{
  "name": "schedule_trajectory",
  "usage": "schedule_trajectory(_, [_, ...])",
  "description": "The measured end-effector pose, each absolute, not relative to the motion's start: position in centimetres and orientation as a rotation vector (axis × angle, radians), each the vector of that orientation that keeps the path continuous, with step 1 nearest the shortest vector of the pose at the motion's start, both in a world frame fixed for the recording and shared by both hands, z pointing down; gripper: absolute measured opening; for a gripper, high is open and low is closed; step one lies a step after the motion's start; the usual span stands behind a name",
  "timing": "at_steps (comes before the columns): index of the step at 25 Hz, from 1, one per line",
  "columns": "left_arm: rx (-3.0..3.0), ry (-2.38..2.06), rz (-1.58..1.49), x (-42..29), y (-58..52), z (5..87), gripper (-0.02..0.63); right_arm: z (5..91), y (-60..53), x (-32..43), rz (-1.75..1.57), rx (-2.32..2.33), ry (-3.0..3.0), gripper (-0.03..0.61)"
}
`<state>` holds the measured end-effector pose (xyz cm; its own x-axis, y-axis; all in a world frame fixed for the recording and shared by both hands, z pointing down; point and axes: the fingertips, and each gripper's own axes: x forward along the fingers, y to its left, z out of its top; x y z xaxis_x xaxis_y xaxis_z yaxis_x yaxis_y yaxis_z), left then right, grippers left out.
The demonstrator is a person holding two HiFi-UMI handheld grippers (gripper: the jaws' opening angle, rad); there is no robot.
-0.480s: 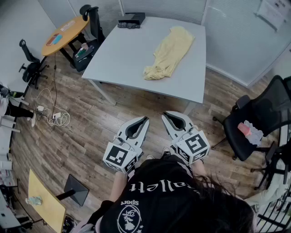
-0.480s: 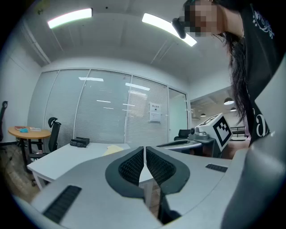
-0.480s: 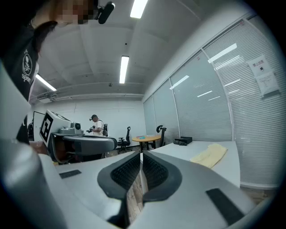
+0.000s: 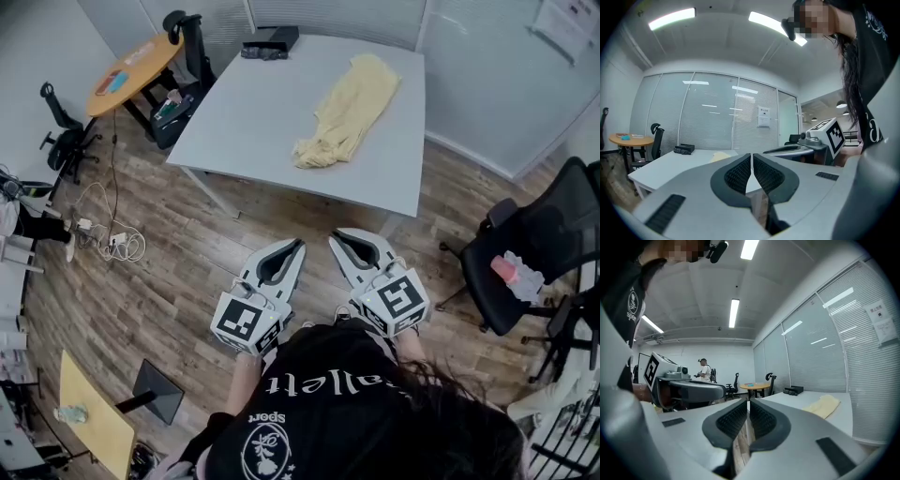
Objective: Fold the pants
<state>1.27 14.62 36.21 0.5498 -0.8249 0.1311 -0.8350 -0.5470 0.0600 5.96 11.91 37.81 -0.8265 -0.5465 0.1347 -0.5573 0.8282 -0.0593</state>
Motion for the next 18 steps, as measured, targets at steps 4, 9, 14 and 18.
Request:
schedule_trajectory(4, [2.667,-1.431,0.141,2.0,13.6,36.3,0.035,38.3,10.9,6.8,0.175,0.876,-2.897,0.034])
schedule_trajectory(9, [2.673,-1.435,0.149,3.0,12.2,36.4,0.035,38.5,9.6,7.9,0.187,0.878,-2.898,0.032])
schedule_trajectory(14, [2.661,-1.473,0.149,3.4,10.9,36.3,0.035,38.8,8.1,8.4,0.195,0.854,-2.911,0.034])
schedule_trajectory(18, [2.632,-1.515,0.141,3.4,10.2,36.7,0.035,39.3,7.6,8.6,0.203,0.81,-2.92,0.034])
